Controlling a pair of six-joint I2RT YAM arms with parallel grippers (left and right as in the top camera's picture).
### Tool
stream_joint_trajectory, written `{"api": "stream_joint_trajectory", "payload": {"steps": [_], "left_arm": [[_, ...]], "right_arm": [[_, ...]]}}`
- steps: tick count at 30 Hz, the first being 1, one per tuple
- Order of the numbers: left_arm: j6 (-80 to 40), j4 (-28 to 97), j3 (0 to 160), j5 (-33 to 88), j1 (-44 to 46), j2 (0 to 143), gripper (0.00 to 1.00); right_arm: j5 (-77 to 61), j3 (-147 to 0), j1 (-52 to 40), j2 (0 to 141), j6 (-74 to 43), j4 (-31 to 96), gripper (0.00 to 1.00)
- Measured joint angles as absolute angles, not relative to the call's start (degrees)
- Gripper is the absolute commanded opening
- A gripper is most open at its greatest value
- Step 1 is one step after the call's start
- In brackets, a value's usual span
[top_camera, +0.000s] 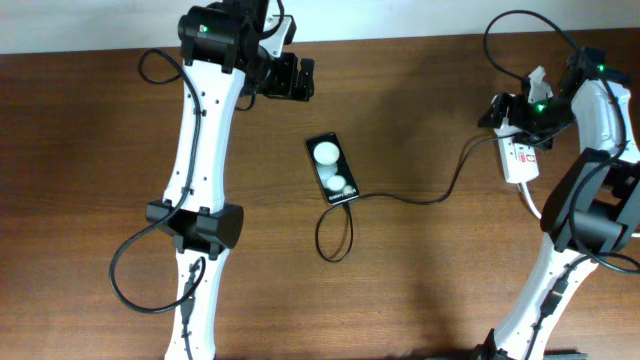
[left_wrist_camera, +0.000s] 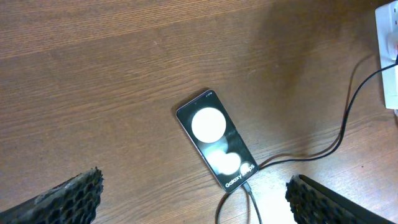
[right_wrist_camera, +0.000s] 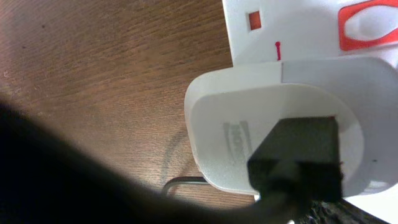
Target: Plug charger to phone and switch on socket
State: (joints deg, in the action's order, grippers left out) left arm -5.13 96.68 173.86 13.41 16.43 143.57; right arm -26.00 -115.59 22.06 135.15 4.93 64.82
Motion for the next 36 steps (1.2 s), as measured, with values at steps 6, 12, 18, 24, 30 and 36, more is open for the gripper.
{"api": "stream_joint_trajectory", "payload": {"steps": [6, 12, 18, 24, 30, 36], "left_arm": [[-5.13, 96.66, 173.86, 13.41, 16.43, 143.57, 0.99], [-5.10, 96.66, 173.86, 13.41, 16.43, 143.57, 0.99], [-5.13, 96.68, 173.86, 13.41, 16.43, 143.57, 0.99], [-5.10, 96.68, 173.86, 13.41, 16.43, 143.57, 0.99], [-5.13, 96.68, 173.86, 13.41, 16.43, 143.57, 0.99], [-5.13, 96.66, 173.86, 13.41, 16.43, 143.57, 0.99]], "right_arm": [[-18.61, -114.19, 22.06, 130.58, 4.01, 69.04, 0.99], [-14.13, -114.17, 22.06, 112.79, 1.65, 74.28, 0.99], [-13.30, -114.15, 22.06, 97.60, 1.48, 82.50, 0.99], [-13.30, -114.13, 22.06, 97.30, 1.45, 82.94, 0.99], [-13.30, -114.13, 22.06, 97.30, 1.45, 82.94, 0.99], [-13.30, -114.13, 22.06, 97.30, 1.45, 82.94, 0.99]]}}
